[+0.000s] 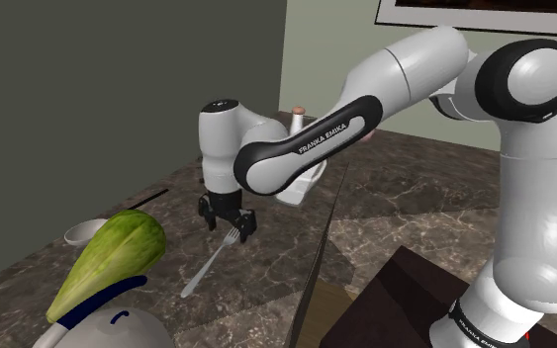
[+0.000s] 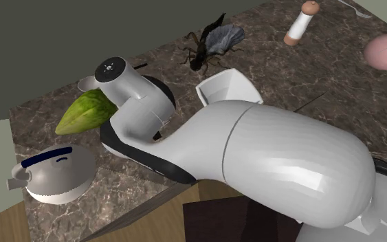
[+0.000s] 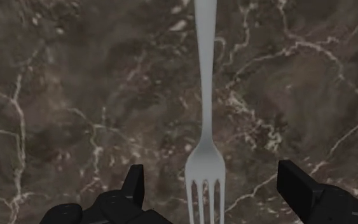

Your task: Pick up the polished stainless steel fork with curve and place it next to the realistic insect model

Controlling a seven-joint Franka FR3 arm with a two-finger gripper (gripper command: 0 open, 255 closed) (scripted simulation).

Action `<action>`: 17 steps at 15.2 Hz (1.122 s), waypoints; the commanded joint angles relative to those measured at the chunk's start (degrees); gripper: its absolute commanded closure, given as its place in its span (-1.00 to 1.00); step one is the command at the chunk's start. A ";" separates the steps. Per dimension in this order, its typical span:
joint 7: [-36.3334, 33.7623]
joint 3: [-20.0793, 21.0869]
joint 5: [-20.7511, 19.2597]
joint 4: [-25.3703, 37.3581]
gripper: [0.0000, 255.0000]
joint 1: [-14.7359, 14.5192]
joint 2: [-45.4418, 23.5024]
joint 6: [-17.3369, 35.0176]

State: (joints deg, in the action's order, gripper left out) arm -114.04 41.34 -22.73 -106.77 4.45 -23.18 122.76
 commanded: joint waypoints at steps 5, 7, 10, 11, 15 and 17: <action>-0.94 -0.83 -1.40 -0.92 -1.00 -0.48 -1.48 2.05; -0.94 -0.83 -1.40 -0.91 -1.00 -0.48 -1.48 2.05; -0.94 -0.83 -1.40 -0.91 -1.00 -0.48 -1.48 2.04; -0.94 -0.83 -1.40 -0.91 1.00 -0.48 -1.48 2.04; -0.96 -0.82 -1.39 -0.93 1.00 -0.49 -1.45 2.04; -1.09 -0.80 -1.41 -0.94 1.00 -0.59 -1.48 2.05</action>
State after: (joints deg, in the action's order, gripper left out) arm -115.09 40.70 -24.06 -107.58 3.86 -24.26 123.76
